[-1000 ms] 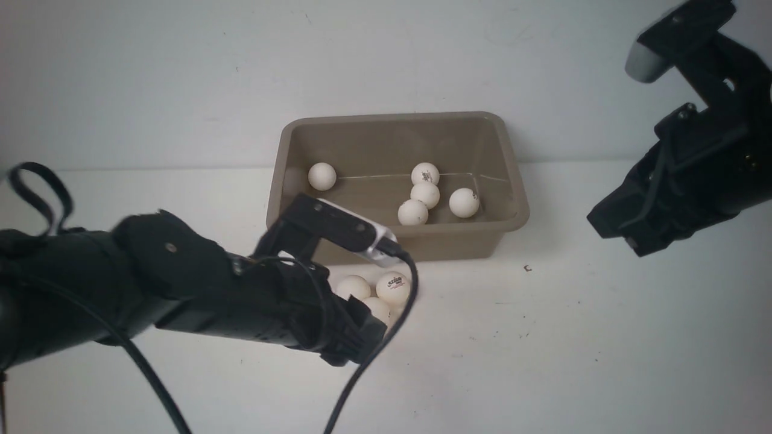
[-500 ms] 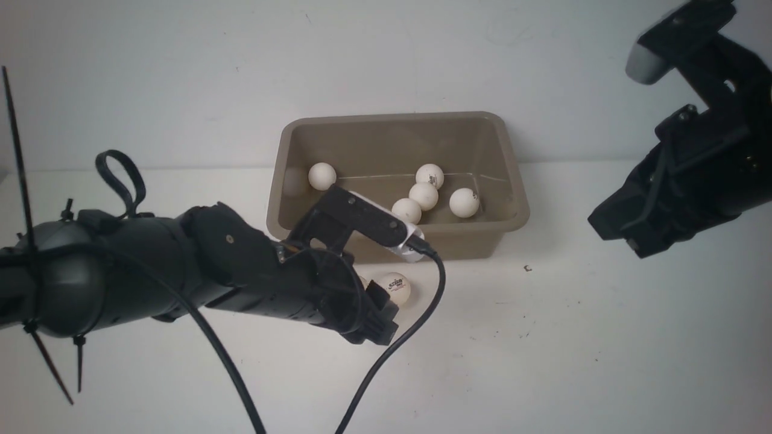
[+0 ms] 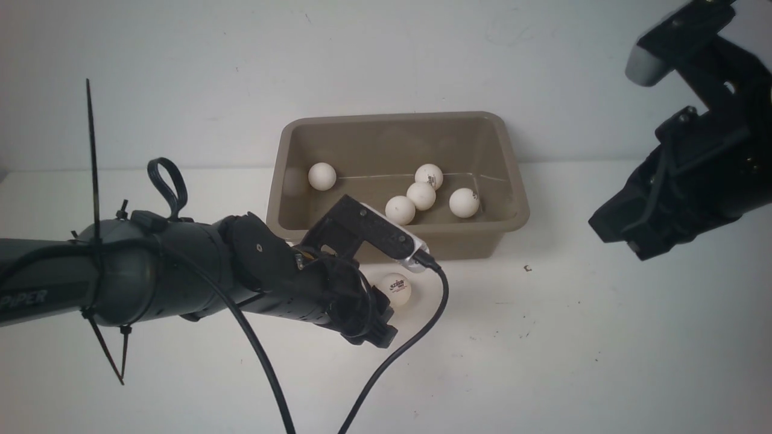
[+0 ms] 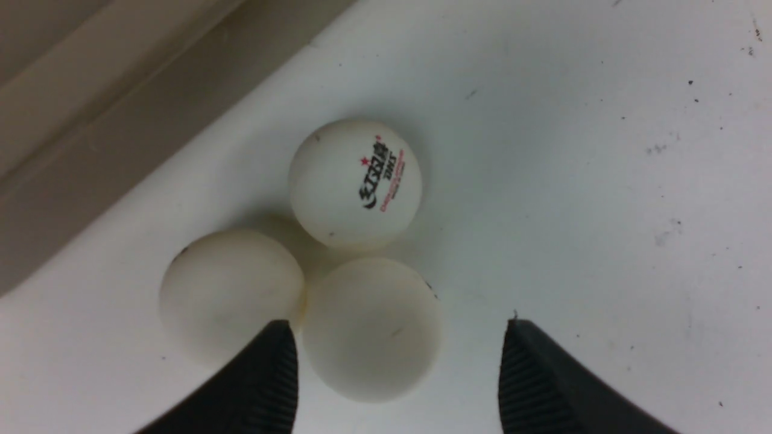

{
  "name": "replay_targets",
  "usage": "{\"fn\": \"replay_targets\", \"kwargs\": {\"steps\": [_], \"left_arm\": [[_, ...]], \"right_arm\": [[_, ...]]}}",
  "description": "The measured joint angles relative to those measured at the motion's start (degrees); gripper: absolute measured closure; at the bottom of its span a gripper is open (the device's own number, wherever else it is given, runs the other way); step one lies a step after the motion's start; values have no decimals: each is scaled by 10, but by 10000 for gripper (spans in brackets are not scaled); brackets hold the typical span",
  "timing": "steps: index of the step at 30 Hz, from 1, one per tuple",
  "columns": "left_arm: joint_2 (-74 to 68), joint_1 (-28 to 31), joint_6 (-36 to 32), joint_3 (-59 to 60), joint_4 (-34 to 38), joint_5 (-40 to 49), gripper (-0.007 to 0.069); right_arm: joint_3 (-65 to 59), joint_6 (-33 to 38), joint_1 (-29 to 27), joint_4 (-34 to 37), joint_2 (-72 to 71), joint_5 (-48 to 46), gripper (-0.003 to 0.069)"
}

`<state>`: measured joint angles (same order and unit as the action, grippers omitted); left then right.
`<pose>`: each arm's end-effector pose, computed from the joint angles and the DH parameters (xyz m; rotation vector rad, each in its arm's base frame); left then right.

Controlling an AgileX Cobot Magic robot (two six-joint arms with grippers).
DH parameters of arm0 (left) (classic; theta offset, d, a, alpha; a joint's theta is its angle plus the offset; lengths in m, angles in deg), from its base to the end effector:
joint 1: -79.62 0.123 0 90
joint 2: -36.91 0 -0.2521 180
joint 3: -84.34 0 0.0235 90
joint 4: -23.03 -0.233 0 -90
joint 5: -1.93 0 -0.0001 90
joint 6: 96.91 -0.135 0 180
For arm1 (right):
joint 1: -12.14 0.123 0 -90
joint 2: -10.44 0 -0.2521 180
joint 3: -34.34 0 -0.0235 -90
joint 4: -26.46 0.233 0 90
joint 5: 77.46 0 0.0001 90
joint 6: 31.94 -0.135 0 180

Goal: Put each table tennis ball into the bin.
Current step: Use the left arm to clamp the table tennis ball closest to it

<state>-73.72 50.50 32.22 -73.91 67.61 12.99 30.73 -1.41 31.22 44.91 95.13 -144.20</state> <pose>0.3075 -0.1922 0.1163 0.8184 2.3276 -0.3358 0.2381 0.1239 0.2884 -1.0386 2.4441 0.3730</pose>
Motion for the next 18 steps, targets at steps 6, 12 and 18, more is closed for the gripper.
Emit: {"fn": "replay_targets", "kwargs": {"steps": [6, 12, 18], "left_arm": [[-4, -1, -16, 0, 0, -22, 219], [-4, -1, -20, 0, 0, -24, 219], [-13, -1, -21, 0, 0, -25, 219]], "right_arm": [[0, 0, 0, 0, 0, -1, 675], [0, 0, 0, 0, 0, -1, 675], [0, 0, 0, 0, 0, -1, 675]]}}
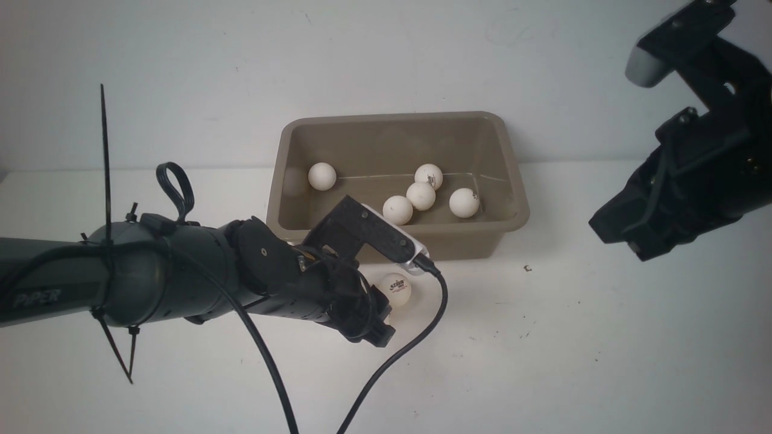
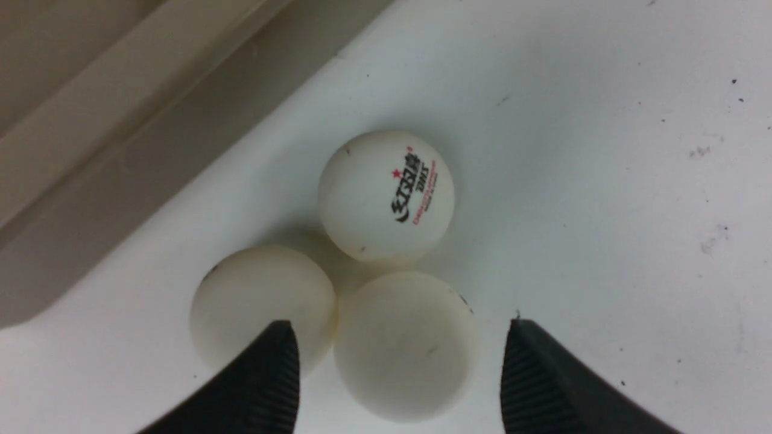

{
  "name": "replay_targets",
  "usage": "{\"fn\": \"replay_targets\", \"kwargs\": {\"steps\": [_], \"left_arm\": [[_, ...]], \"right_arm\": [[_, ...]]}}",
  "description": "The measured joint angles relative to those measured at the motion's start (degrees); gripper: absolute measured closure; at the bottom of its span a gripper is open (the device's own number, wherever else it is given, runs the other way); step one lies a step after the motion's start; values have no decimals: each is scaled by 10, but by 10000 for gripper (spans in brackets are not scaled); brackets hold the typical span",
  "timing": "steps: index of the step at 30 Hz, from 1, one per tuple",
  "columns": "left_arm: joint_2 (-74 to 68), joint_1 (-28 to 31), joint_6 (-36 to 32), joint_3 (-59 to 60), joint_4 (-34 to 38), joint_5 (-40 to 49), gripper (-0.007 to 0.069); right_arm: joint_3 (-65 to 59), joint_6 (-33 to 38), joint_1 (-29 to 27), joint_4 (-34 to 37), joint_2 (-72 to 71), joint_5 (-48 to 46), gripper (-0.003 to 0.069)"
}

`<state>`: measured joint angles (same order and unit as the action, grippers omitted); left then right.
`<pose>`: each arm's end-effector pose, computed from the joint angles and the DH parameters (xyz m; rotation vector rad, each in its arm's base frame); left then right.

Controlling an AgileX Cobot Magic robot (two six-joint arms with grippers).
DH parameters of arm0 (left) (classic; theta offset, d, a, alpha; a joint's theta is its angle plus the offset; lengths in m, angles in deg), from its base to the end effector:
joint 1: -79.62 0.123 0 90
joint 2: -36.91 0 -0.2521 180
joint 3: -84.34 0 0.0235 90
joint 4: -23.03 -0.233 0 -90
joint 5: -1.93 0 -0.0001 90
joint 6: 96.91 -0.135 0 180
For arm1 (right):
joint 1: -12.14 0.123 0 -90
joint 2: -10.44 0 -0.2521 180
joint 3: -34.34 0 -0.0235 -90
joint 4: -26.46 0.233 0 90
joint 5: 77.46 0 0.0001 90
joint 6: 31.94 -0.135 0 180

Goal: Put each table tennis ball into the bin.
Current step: Use the left arm to clamp the table tennis ball closest to it

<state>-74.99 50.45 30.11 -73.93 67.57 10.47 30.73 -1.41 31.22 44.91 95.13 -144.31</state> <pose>0.3124 -0.1905 0.1106 0.8416 2.3045 -0.2854 0.2379 0.1239 0.2883 -1.0397 2.4456 0.3735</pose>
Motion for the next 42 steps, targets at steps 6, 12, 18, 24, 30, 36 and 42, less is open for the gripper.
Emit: {"fn": "replay_targets", "kwargs": {"steps": [6, 12, 18, 24, 30, 36, 42], "left_arm": [[-18, 0, 0, 0, 0, 0, 219], [-33, 0, 0, -1, 0, 0, 219], [-44, 0, 0, -1, 0, 0, 219], [-45, 0, -4, -1, 0, 0, 189], [-45, 0, -5, -1, 1, 0, 163], [-45, 0, -5, -1, 23, 0, 164], [-45, 0, -5, -1, 29, 2, 164]], "right_arm": [[0, 0, 0, 0, 0, 0, 675], [0, 0, 0, 0, 0, 0, 675], [0, 4, 0, 0, 0, 0, 675], [0, 4, 0, 0, 0, 0, 675], [0, 4, 0, 0, 0, 0, 675], [0, 4, 0, 0, 0, 0, 675], [0, 5, 0, 0, 0, 0, 675]]}}
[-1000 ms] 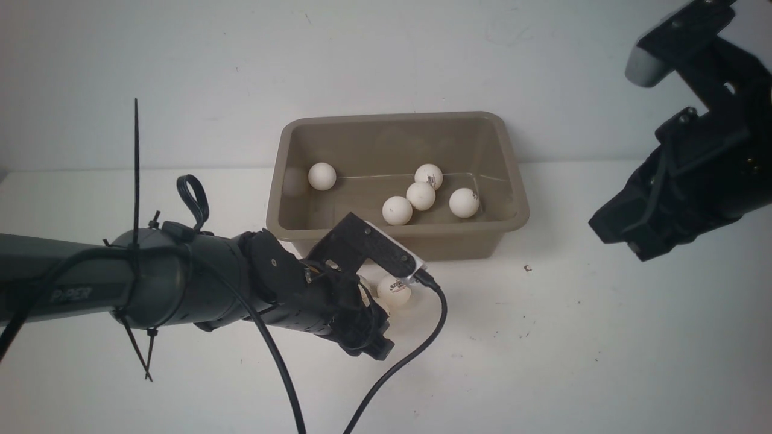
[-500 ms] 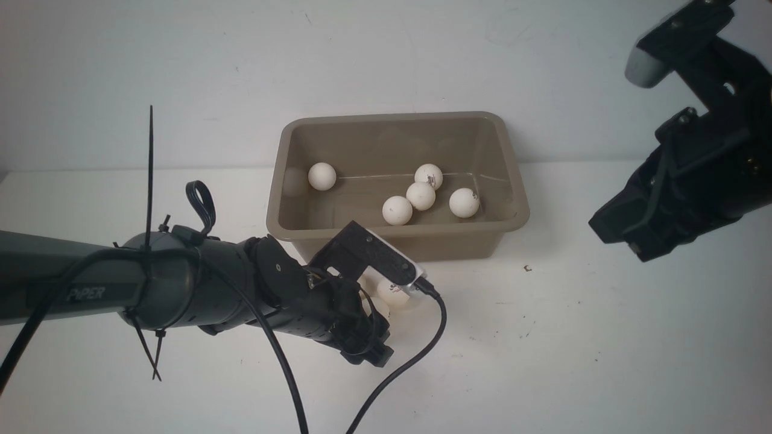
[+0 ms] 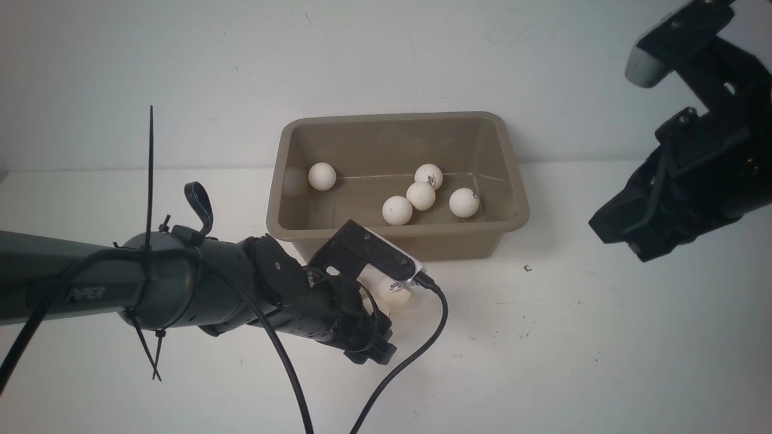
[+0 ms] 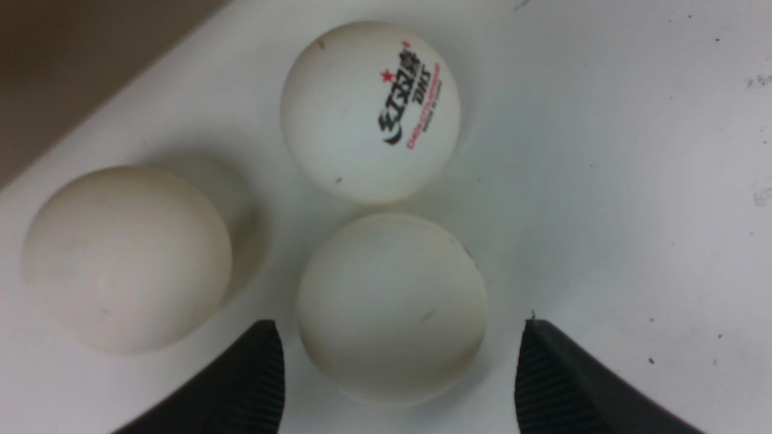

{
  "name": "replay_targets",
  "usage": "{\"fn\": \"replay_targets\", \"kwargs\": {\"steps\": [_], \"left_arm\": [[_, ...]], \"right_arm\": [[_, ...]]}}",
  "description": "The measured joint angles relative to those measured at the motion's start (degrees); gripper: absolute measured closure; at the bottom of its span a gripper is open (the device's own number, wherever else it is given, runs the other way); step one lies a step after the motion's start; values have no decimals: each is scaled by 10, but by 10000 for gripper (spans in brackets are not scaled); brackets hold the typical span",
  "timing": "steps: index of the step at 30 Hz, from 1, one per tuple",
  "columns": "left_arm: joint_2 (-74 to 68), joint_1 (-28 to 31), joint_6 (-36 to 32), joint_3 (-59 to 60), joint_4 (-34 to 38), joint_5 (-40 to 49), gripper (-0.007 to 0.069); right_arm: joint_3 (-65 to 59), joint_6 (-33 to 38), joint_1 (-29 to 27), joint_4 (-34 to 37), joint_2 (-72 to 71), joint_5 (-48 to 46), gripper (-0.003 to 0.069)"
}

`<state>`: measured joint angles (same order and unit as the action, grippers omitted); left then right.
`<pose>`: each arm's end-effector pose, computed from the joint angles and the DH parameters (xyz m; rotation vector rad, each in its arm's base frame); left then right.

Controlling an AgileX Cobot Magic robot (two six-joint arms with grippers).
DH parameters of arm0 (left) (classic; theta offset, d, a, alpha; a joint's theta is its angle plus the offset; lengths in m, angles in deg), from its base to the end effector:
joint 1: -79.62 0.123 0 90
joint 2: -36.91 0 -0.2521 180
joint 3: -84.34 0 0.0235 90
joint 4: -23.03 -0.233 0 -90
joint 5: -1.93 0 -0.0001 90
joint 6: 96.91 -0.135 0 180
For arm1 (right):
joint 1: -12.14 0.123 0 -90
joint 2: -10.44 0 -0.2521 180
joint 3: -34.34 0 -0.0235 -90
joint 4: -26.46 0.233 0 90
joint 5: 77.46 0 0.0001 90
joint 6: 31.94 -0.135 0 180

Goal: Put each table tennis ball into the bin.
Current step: Use the left arm to clamp the table tennis ball closest to it

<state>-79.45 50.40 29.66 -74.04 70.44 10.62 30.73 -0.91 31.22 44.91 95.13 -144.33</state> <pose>0.3106 -0.1910 0.0831 0.8162 2.3939 -0.3017 0.2379 0.1239 0.2882 -1.0503 2.4405 0.3707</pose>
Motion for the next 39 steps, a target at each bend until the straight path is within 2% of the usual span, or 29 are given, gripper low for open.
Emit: {"fn": "replay_targets", "kwargs": {"steps": [11, 27, 30, 33, 39], "left_arm": [[0, 0, -3, -44, 0, 5, 164], [-35, 0, -4, -45, 0, 15, 165], [-36, 0, -4, -46, 1, 15, 196], [-36, 0, 0, -46, 10, 15, 277], [-32, 0, 3, -47, 15, 49, 274]], "right_arm": [[0, 1, 0, 0, 0, -4, 675], [0, 1, 0, 0, 0, -8, 675], [0, 1, 0, 0, 0, -8, 675], [0, 1, 0, 0, 0, -9, 675], [0, 2, 0, 0, 0, -9, 675]]}}
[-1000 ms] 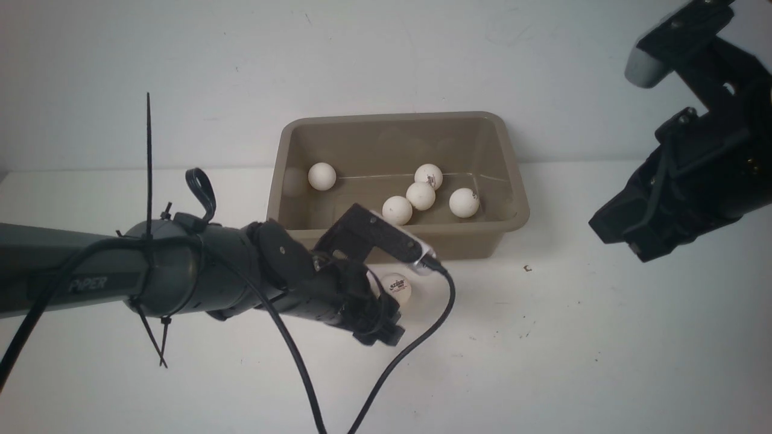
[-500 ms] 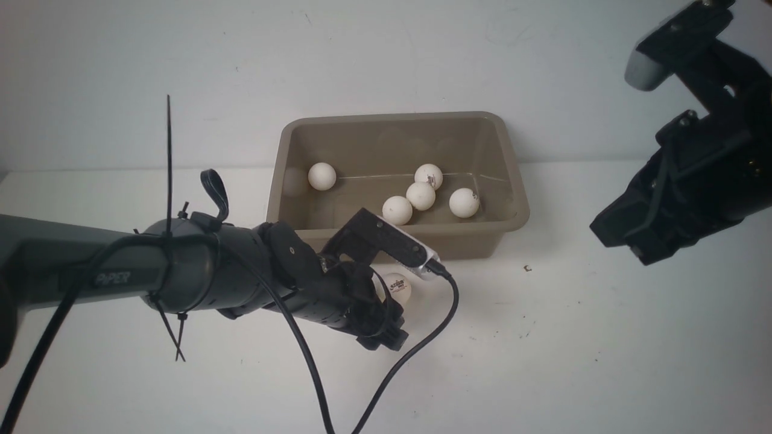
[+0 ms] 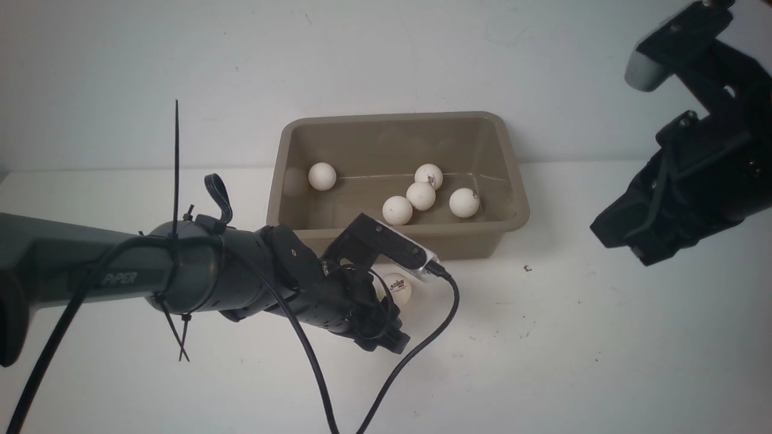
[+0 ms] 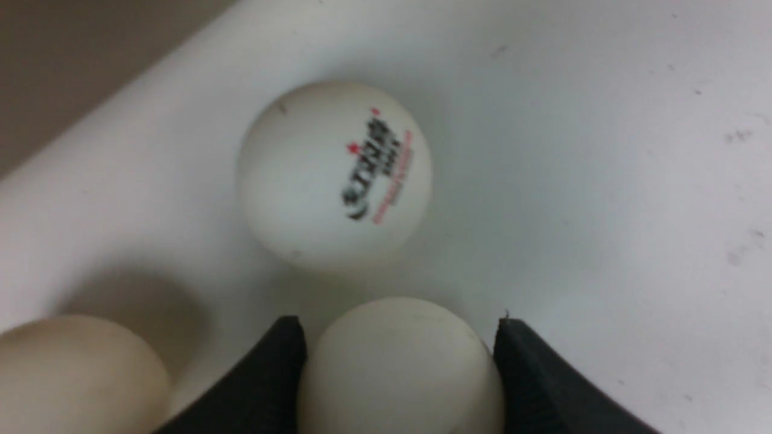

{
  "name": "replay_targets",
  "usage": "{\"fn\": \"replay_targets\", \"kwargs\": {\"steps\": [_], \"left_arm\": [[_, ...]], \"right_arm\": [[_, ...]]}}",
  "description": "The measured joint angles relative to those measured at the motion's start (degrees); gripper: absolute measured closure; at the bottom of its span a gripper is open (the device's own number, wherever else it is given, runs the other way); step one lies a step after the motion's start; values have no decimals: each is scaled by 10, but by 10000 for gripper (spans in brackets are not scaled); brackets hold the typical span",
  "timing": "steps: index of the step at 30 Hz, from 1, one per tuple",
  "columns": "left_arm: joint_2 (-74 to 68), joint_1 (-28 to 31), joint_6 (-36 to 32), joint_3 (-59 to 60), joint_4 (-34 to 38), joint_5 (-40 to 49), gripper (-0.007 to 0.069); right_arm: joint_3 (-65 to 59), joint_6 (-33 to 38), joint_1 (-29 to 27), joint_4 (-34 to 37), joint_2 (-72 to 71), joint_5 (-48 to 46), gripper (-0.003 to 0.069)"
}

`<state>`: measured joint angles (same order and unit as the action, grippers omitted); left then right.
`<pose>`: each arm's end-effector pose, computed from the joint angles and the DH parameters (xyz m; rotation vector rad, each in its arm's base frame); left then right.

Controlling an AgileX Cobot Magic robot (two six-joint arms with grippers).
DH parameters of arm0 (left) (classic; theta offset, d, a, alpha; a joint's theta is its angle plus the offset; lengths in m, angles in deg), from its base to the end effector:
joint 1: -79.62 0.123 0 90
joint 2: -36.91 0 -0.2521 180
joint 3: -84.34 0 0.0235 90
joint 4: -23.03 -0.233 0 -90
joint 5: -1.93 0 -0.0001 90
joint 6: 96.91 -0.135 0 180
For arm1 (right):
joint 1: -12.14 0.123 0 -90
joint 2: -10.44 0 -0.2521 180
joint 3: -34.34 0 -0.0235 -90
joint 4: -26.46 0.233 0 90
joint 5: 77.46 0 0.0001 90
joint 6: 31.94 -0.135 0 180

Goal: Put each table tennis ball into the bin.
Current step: Use the left arm to clamp the table tennis ball closest to it

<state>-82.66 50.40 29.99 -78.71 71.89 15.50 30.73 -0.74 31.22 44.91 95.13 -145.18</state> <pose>0.3173 -0.2049 0.0798 0.8226 2.4283 -0.3896 0.2361 0.1235 0.2875 -1.0625 2.4504 0.3738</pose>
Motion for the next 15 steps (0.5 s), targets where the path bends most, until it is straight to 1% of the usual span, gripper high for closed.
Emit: {"fn": "replay_targets", "kwargs": {"steps": [4, 7, 11, 15], "left_arm": [[24, 0, 21, 0, -1, 44, 274], [69, 0, 35, 0, -5, 51, 274], [145, 0, 39, -16, -19, 13, 274], [137, 12, 40, -94, -48, -3, 272]], "right_arm": [[0, 0, 0, 0, 0, 0, 675], [0, 0, 0, -2, 0, 0, 675], [0, 0, 0, -3, 0, 1, 675], [0, 1, 0, -3, 0, 4, 675]]}}
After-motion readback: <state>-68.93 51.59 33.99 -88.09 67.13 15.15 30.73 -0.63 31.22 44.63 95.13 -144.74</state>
